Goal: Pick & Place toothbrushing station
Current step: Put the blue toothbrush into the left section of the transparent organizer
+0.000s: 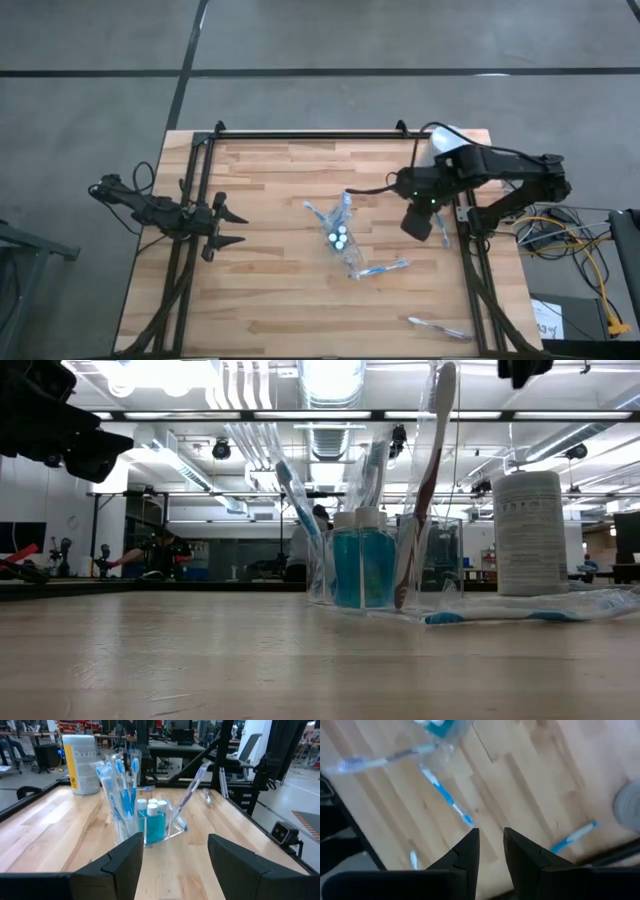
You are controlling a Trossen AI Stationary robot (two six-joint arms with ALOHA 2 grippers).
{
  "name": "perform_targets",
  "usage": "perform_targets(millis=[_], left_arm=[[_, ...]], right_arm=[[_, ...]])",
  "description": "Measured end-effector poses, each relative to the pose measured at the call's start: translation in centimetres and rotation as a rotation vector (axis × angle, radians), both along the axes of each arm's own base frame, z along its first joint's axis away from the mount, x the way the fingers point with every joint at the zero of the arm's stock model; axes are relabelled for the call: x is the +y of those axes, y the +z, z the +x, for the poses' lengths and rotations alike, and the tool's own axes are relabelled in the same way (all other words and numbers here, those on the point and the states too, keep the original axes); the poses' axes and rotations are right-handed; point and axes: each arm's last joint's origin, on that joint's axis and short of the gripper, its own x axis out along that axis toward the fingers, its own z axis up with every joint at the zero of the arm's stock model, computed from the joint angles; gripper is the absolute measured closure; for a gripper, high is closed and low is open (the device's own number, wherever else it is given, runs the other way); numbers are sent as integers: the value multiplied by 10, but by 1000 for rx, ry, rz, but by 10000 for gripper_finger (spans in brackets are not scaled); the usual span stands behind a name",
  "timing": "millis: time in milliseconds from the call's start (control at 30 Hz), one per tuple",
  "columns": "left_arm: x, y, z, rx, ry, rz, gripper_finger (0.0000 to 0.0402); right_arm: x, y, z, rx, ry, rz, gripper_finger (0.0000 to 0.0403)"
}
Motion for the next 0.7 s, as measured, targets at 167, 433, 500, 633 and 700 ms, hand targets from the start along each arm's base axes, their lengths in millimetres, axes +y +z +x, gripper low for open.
perform_targets(millis=[167, 433, 500, 633, 700], left_arm=[[0, -1, 0, 6, 1, 3, 174], [0, -1, 0, 12, 2, 6, 174], [0, -1, 0, 12, 2, 6, 174], [0, -1, 0, 14, 1, 7, 174], [0, -1, 0, 16, 2, 8, 174]], right_arm=[[0, -5, -10, 30, -75, 45, 326], [0, -41, -28, 168, -258, 72, 326], [-1, -57, -31, 234, -307, 74, 326], [0, -89, -40, 378, -374, 103, 326], [1, -105, -44, 452, -399, 110, 325]])
